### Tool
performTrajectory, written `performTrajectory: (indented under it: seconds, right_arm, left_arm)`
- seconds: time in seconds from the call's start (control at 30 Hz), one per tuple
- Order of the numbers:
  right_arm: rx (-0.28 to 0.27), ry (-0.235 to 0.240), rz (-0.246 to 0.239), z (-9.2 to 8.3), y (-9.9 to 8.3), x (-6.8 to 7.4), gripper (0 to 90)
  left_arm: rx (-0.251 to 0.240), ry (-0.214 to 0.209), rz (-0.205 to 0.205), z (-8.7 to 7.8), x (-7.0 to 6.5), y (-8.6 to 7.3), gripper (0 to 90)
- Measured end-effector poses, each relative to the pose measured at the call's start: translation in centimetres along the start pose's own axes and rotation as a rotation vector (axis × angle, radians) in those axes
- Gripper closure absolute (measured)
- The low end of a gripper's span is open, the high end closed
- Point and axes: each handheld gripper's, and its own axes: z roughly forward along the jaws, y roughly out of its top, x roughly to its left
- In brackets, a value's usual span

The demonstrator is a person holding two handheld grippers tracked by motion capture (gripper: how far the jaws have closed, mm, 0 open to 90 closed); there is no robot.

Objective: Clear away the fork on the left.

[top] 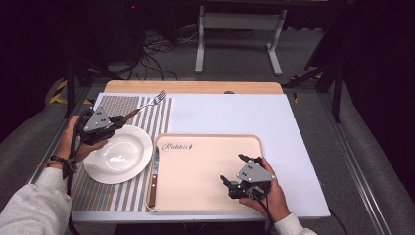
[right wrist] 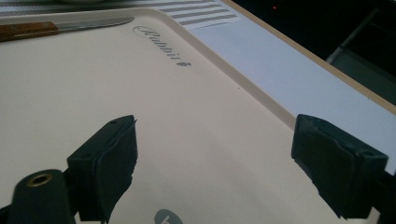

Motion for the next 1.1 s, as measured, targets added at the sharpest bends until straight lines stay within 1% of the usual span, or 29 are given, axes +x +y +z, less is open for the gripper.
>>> performTrajectory:
  seconds: [0.07, 0.2, 0.27, 0.33, 0.4, 0.43, 0.47, 0.5, 0.6, 0.63, 0.67, 0.73, 0.77, 0.8, 0.87, 0.97, 1.0, 1.03, 1.1]
  right_arm:
    - [-0.001, -0.002, -0.001, 0.0, 0.0, 0.0, 15.5]
    - [-0.003, -0.006, 0.008, -0.1, -0.1, -0.2, 15.5]
    - [-0.008, -0.011, 0.015, -0.2, -0.1, -0.4, 15.5]
    - [-0.019, -0.014, 0.027, -0.4, -0.2, -0.8, 15.5]
    - [-0.029, -0.014, 0.041, -0.6, -0.2, -1.1, 15.5]
    - [-0.029, -0.014, 0.041, -0.6, -0.2, -1.1, 15.5]
    - [-0.034, -0.017, 0.043, -0.6, -0.2, -1.2, 15.6]
    - [-0.040, -0.013, 0.053, -0.5, -0.3, -1.4, 15.6]
    - [-0.045, -0.008, 0.047, -0.4, -0.3, -1.5, 15.6]
    - [-0.045, -0.008, 0.047, -0.4, -0.3, -1.5, 15.6]
    - [-0.049, -0.005, 0.042, -0.3, -0.3, -1.4, 15.6]
    - [-0.061, -0.004, 0.033, -0.5, -0.3, -1.3, 15.6]
    - [-0.061, -0.004, 0.033, -0.5, -0.3, -1.3, 15.6]
    - [-0.068, -0.005, 0.031, -0.5, -0.2, -1.3, 15.6]
    - [-0.082, -0.011, 0.031, -0.7, -0.2, -1.3, 15.6]
    - [-0.092, -0.019, 0.028, -0.9, -0.2, -1.2, 15.1]
    - [-0.096, -0.027, 0.023, -1.1, -0.1, -1.1, 14.9]
    - [-0.098, -0.031, 0.021, -1.1, 0.0, -1.0, 14.6]
    - [-0.103, -0.032, 0.023, -1.2, 0.0, -1.0, 14.2]
  left_arm:
    - [-0.009, -0.005, 0.003, -0.1, -0.2, 0.1, 76.4]
    - [-0.043, -0.015, 0.009, -0.2, -1.3, 0.7, 76.4]
    - [-0.059, -0.029, 0.013, -0.2, -2.1, 1.0, 76.4]
    - [-0.063, -0.033, 0.015, -0.1, -2.6, 1.2, 76.4]
    - [-0.074, -0.044, 0.020, -0.1, -3.3, 1.5, 76.4]
    - [-0.074, -0.044, 0.020, -0.1, -3.3, 1.5, 76.4]
    - [-0.083, -0.055, 0.024, 0.0, -4.0, 1.8, 76.4]
    - [-0.087, -0.057, 0.027, 0.0, -4.3, 1.9, 76.4]
    - [-0.104, -0.072, 0.025, 0.1, -5.4, 2.2, 76.4]
    - [-0.104, -0.072, 0.025, 0.1, -5.4, 2.2, 76.4]
    - [-0.110, -0.076, 0.026, 0.1, -5.7, 2.3, 76.4]
    - [-0.110, -0.090, 0.036, 0.2, -6.7, 2.7, 76.4]
    - [-0.110, -0.090, 0.036, 0.2, -6.7, 2.7, 76.4]
    - [-0.115, -0.101, 0.040, 0.3, -7.2, 2.8, 76.4]
    - [-0.113, -0.103, 0.050, 0.3, -7.8, 3.0, 76.4]
    - [-0.127, -0.118, 0.051, 0.3, -8.5, 3.2, 76.4]
    - [-0.138, -0.133, 0.044, 0.3, -8.8, 3.1, 76.4]
    - [-0.138, -0.133, 0.044, 0.3, -8.8, 3.1, 76.4]
    - [-0.158, -0.144, 0.034, 0.4, -9.2, 3.0, 76.4]
